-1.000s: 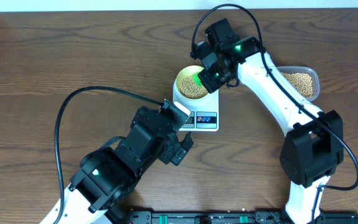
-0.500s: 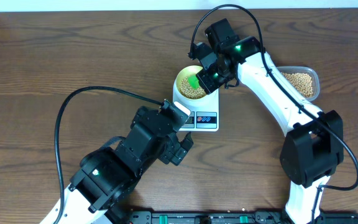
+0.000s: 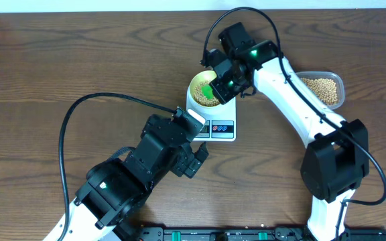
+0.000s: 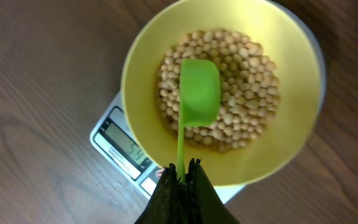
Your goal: Scoop item into bowl and weigh 50g on scale
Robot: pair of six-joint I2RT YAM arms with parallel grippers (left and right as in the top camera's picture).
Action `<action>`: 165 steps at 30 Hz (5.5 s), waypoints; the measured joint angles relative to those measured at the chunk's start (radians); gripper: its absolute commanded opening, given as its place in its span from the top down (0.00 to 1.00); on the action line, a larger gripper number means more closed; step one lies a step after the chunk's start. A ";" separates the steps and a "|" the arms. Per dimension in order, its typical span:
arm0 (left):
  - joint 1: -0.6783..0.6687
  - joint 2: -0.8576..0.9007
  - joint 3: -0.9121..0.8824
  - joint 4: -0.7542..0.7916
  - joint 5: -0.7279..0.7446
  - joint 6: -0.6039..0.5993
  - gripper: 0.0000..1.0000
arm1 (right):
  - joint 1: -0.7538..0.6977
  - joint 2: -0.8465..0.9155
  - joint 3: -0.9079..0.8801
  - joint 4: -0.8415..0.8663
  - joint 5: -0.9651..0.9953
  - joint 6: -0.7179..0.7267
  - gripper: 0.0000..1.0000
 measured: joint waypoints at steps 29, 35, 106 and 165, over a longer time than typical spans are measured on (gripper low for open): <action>0.000 0.000 0.000 0.000 0.000 0.000 0.02 | 0.003 0.000 0.000 0.004 -0.018 0.060 0.99; 0.000 0.000 0.000 0.000 0.000 0.000 0.02 | -0.023 0.000 0.000 0.005 -0.066 0.076 0.99; 0.000 0.000 0.000 0.000 0.000 0.000 0.02 | -0.756 -0.225 0.007 -0.320 -0.382 -0.045 0.98; 0.000 0.000 0.000 0.000 0.000 0.000 0.02 | -0.409 -0.182 0.007 -0.265 0.562 0.111 0.98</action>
